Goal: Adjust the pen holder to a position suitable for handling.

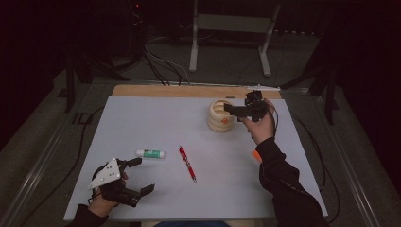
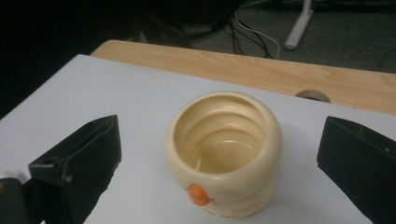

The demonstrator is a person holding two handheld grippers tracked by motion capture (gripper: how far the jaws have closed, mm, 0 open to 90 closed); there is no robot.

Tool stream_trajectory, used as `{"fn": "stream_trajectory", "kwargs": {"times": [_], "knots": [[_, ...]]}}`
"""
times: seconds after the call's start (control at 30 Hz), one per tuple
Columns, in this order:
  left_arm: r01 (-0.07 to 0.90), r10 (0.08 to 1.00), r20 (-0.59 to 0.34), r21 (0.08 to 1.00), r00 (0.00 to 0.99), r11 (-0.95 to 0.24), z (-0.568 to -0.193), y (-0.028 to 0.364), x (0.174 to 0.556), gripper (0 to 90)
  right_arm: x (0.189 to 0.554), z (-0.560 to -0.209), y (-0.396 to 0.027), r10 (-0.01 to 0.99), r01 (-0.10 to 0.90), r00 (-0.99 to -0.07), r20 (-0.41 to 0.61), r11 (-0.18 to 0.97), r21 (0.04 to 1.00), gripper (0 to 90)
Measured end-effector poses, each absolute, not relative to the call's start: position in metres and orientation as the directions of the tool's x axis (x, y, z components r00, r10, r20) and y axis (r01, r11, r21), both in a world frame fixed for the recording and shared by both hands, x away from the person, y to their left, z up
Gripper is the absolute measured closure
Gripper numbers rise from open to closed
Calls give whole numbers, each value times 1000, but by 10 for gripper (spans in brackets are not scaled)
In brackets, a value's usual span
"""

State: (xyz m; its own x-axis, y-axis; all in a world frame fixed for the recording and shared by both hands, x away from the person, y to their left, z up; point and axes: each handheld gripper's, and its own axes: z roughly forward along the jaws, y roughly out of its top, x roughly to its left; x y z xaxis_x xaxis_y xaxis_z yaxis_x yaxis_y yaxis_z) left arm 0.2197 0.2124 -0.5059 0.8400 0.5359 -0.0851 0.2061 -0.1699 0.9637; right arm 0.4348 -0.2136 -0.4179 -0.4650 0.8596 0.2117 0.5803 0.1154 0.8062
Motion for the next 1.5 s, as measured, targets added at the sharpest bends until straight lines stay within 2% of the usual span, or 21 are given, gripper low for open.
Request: {"fn": "stream_trajectory", "kwargs": {"times": [0.03,0.17,0.67,1.2,1.5], "knots": [[204,533,-86,964,842,-168,-506,212,220,2,436,-419,-213,857,589,-467,217,118,799,53],[206,536,-86,964,840,-169,-506,213,220,1,441,-424,-213,869,606,-443,218,112,787,111],[208,532,-92,965,842,-161,-506,213,220,1,455,-438,-207,922,691,-335,196,99,717,424],[208,534,-91,964,840,-163,-506,214,220,2,476,-452,-201,952,762,-242,186,68,644,566],[207,534,-90,965,841,-163,-506,214,220,1,483,-458,-197,959,785,-222,177,68,616,611]]}}
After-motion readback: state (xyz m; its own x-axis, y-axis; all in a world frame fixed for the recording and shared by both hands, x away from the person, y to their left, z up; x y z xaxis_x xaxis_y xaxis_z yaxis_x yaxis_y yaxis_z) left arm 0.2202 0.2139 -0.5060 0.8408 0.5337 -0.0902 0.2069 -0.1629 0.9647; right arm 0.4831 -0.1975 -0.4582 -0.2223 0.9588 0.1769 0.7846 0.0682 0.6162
